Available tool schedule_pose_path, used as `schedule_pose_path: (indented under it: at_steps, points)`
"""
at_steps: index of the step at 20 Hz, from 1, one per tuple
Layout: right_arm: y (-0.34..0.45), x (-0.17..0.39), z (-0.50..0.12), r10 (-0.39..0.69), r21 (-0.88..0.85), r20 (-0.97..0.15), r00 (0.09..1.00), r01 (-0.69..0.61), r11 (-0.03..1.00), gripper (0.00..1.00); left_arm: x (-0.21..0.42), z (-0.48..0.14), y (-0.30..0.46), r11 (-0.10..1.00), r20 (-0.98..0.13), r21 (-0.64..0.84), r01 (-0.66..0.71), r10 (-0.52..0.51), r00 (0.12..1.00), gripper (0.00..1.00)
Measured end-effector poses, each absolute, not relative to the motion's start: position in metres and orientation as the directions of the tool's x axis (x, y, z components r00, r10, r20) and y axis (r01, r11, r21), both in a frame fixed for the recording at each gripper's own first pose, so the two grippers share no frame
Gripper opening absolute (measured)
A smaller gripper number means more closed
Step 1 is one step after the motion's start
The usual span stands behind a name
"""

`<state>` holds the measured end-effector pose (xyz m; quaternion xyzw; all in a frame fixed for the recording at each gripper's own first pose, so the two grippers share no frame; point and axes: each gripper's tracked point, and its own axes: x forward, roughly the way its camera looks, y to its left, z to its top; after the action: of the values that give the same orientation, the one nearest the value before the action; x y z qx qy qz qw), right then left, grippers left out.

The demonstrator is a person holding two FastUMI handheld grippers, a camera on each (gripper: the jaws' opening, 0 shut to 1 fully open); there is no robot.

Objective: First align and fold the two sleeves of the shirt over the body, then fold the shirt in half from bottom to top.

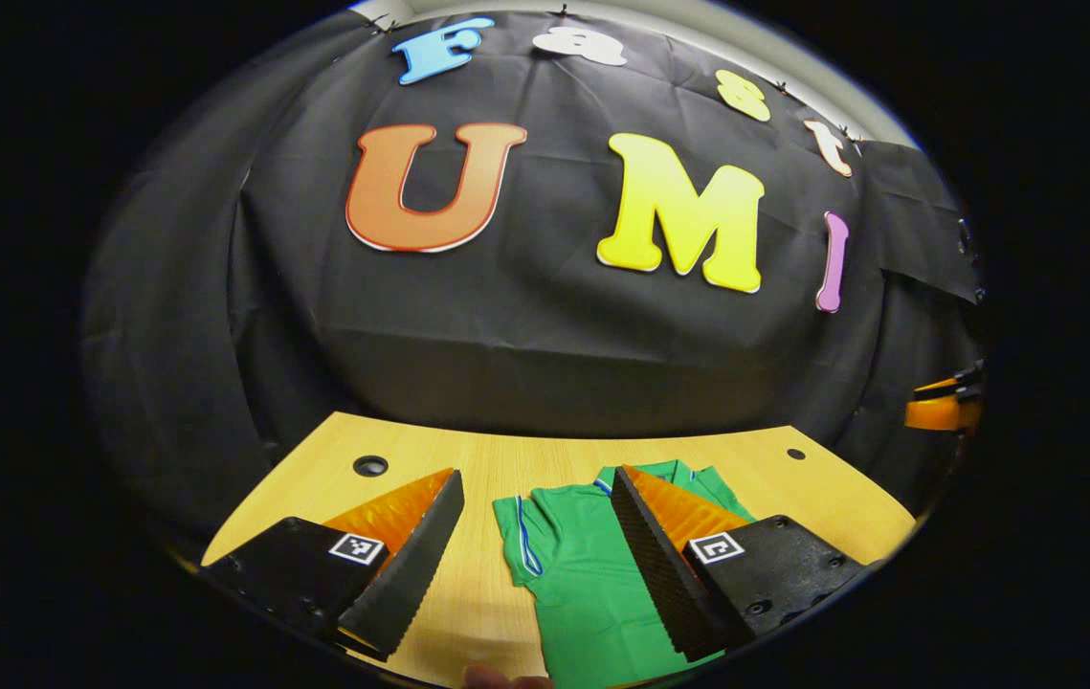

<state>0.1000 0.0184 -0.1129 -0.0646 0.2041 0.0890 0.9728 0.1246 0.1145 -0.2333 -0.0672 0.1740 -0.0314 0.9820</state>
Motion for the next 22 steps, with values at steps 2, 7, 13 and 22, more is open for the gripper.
schedule_pose_path:
  at_steps: [2,7,13,22]
  points:
    - [0.016,0.084,-0.115,0.160,-0.076,-0.423,0.892,-0.210,0.975,0.71,0.141,-0.263,0.115,0.987,-0.374,-0.155,0.033,-0.089,0.923,0.99]
    - [0.019,0.045,-0.154,0.183,-0.007,-0.533,0.826,-0.220,0.975,0.72,0.195,-0.328,0.119,0.977,-0.437,-0.211,-0.006,-0.089,0.895,0.99]
    - [0.021,0.032,-0.178,0.180,0.068,-0.610,0.772,-0.176,0.982,0.86,0.235,-0.406,0.132,0.990,-0.566,-0.139,-0.019,-0.063,0.822,0.90]
    - [0.011,0.041,-0.170,0.148,0.132,-0.597,0.788,-0.086,0.988,0.86,0.248,-0.427,0.129,0.996,-0.635,-0.079,0.033,-0.076,0.769,0.75]
